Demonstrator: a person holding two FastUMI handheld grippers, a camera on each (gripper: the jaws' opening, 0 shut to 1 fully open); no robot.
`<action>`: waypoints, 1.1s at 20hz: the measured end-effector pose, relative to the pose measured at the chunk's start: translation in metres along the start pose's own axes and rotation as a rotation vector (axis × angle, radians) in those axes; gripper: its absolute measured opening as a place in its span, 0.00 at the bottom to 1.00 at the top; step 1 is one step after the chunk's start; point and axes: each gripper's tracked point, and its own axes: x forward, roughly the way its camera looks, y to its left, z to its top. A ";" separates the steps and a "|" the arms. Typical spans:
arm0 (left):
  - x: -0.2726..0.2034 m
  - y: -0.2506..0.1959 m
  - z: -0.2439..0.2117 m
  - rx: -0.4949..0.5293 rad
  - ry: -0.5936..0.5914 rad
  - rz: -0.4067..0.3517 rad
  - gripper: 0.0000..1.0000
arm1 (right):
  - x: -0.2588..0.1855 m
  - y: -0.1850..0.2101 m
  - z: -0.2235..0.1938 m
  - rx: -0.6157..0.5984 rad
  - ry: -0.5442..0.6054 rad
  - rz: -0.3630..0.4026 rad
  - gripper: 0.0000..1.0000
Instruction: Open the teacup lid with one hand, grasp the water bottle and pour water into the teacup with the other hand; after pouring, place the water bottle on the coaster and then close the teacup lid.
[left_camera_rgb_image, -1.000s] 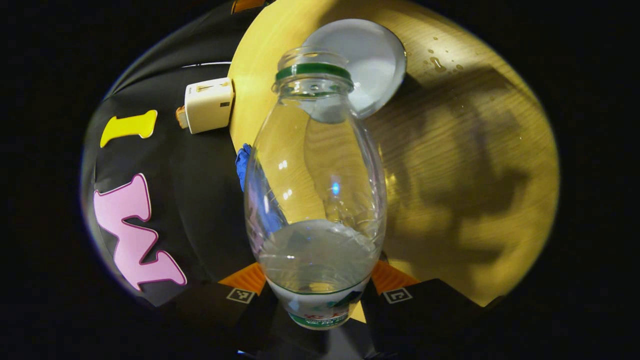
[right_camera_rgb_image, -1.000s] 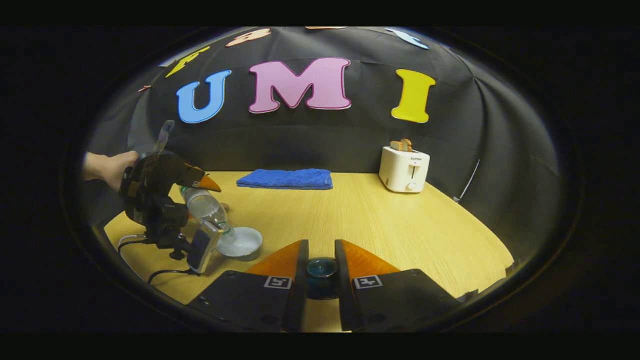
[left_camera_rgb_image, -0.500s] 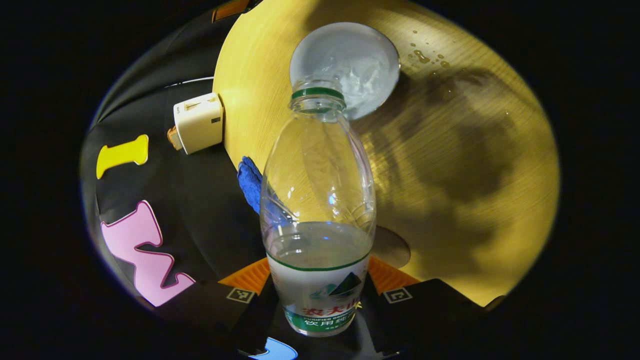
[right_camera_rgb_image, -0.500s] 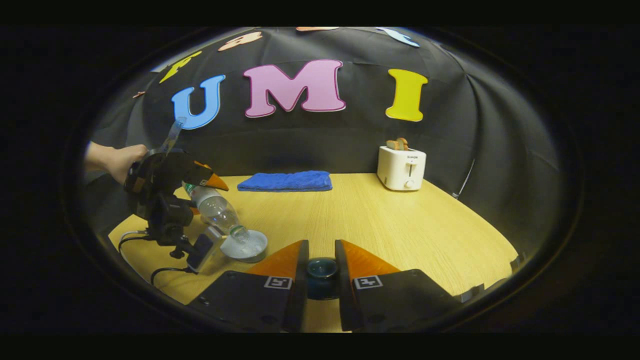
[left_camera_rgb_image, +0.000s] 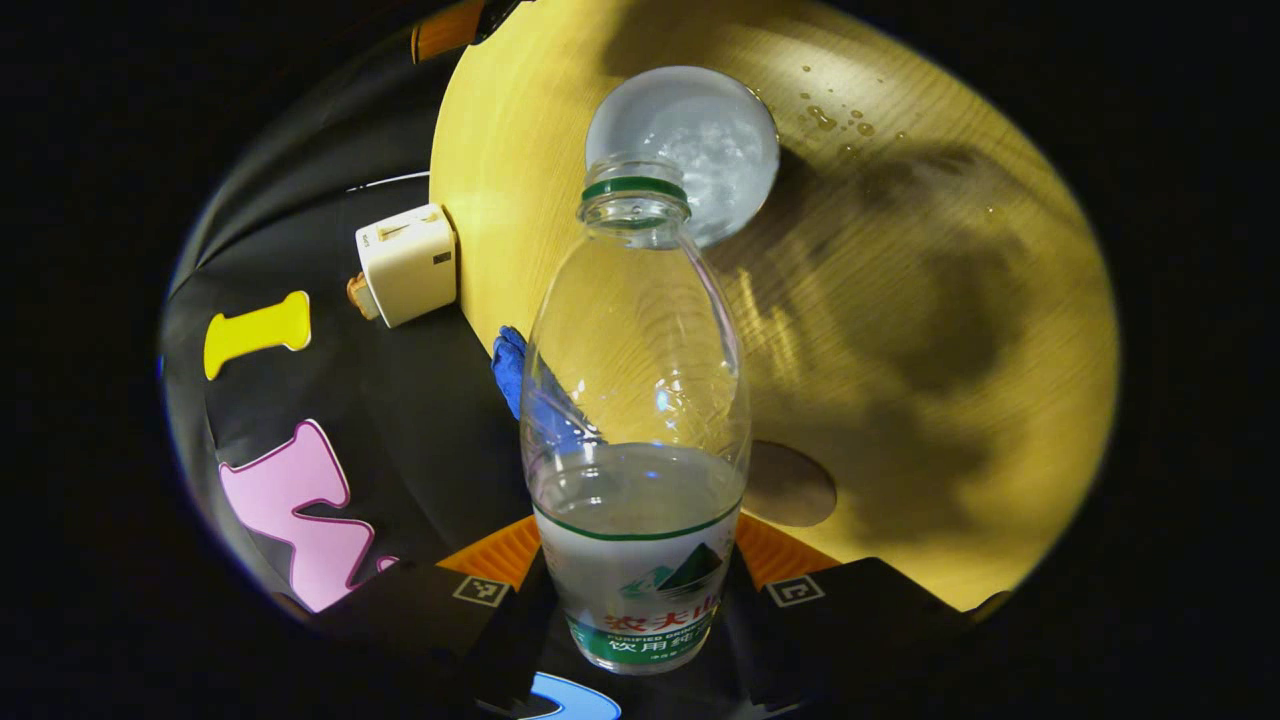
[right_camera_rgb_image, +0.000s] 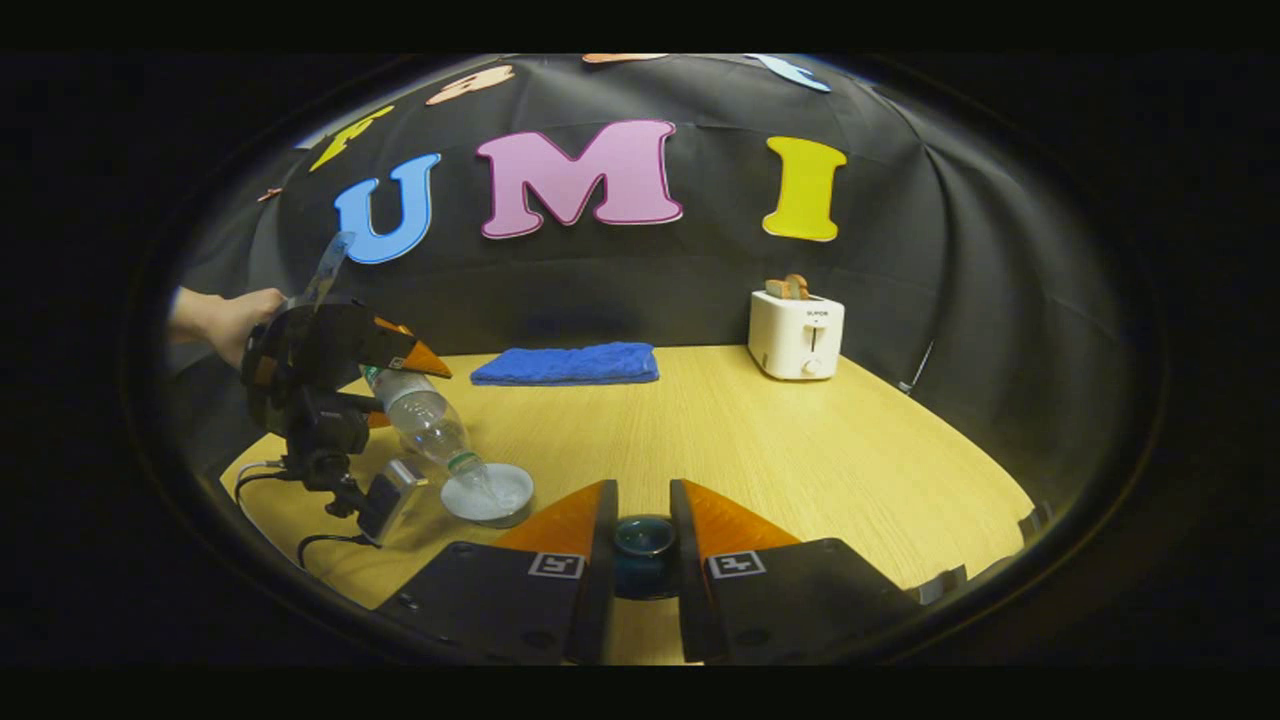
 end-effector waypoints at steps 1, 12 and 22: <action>-0.001 0.002 -0.001 0.014 0.002 0.003 0.78 | 0.000 0.001 0.001 -0.001 -0.002 0.002 0.30; -0.007 0.019 0.000 0.161 -0.006 0.030 0.78 | 0.001 0.014 0.009 -0.007 -0.017 0.026 0.30; -0.016 0.034 0.013 0.284 -0.033 0.045 0.78 | 0.004 0.009 0.016 0.006 -0.025 0.025 0.25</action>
